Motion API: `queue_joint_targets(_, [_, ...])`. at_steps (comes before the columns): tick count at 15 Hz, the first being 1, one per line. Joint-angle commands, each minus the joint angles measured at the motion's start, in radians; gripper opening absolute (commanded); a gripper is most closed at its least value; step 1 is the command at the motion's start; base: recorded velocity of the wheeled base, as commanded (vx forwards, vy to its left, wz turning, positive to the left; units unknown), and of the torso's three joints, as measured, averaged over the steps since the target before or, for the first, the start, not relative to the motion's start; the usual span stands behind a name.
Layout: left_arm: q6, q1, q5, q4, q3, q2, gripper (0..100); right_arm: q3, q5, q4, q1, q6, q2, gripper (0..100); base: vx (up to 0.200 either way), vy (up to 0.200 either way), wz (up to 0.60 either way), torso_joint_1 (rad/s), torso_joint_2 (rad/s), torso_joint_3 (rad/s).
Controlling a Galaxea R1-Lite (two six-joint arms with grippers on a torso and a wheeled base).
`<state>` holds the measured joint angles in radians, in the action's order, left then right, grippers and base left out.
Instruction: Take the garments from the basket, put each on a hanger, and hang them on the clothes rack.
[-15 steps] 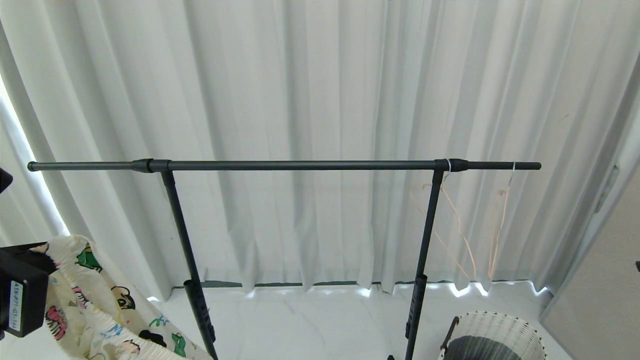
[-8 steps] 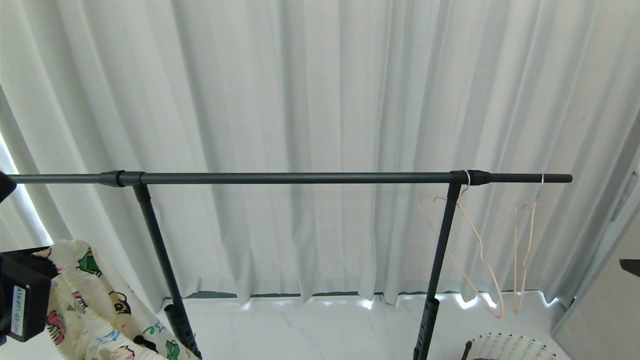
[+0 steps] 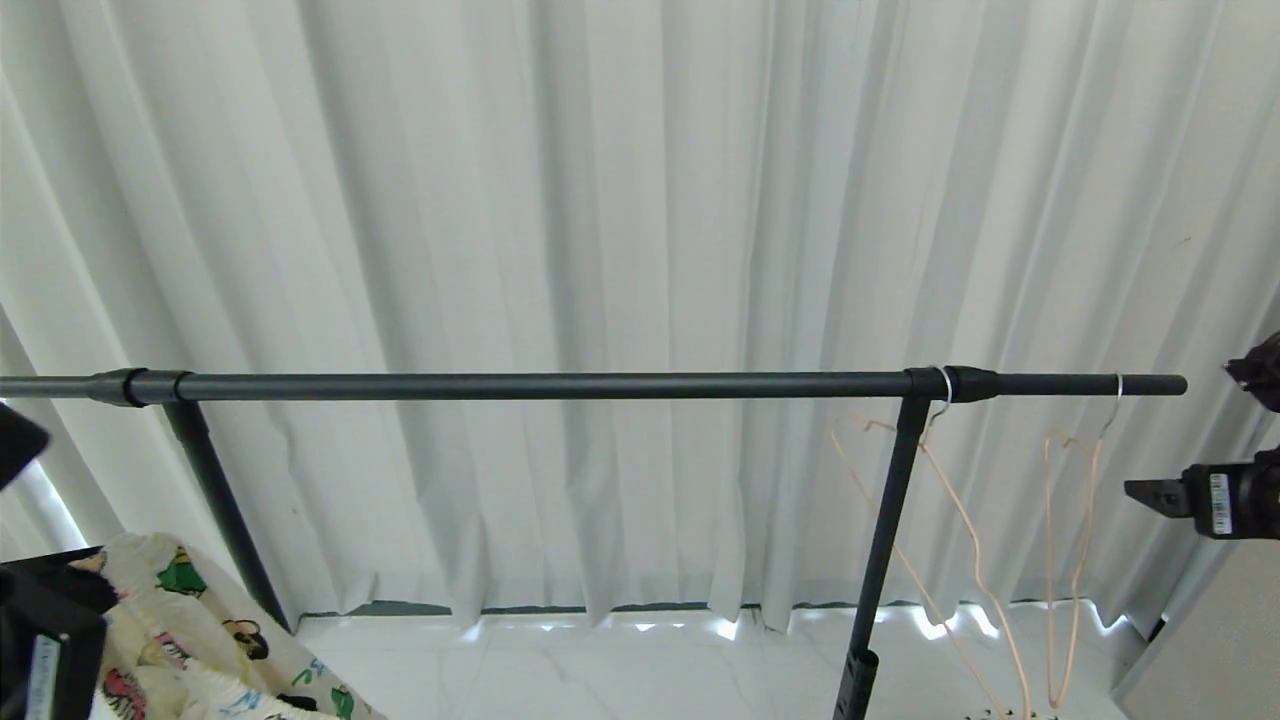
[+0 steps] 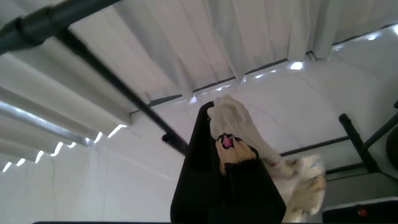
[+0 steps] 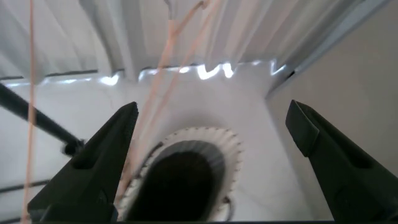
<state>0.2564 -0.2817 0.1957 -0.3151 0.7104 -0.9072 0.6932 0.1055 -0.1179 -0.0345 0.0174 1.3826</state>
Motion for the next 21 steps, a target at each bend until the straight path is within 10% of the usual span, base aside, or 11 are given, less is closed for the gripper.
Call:
queue_joint_targets(1, [0.000, -0.001, 0.001, 0.002, -0.002, 0.010, 0, -0.018, 0.000, -0.016, 0.070, -0.088, 0.118, 100, 0.000, 0.000, 0.00, 0.000, 0.00, 0.000])
queue_joint_targets(4, [0.001, -0.001, 0.001, 0.002, 0.003, 0.008, 0, -0.037, 0.037, -0.045, 0.235, -0.249, 0.202, 100, 0.000, 0.000, 0.00, 0.000, 0.00, 0.000])
queue_joint_targets(8, [0.000, -0.001, 0.001, 0.002, 0.004, 0.010, 0, -0.077, 0.229, -0.332, 0.249, -0.295, 0.449, 100, 0.000, 0.000, 0.00, 0.000, 0.00, 0.000])
queue_joint_targets(21, [0.000, -0.001, 0.001, 0.004, -0.003, 0.013, 0, -0.089, 0.275, -0.399, 0.238, -0.455, 0.517, 100, 0.000, 0.000, 0.00, 0.000, 0.00, 0.000])
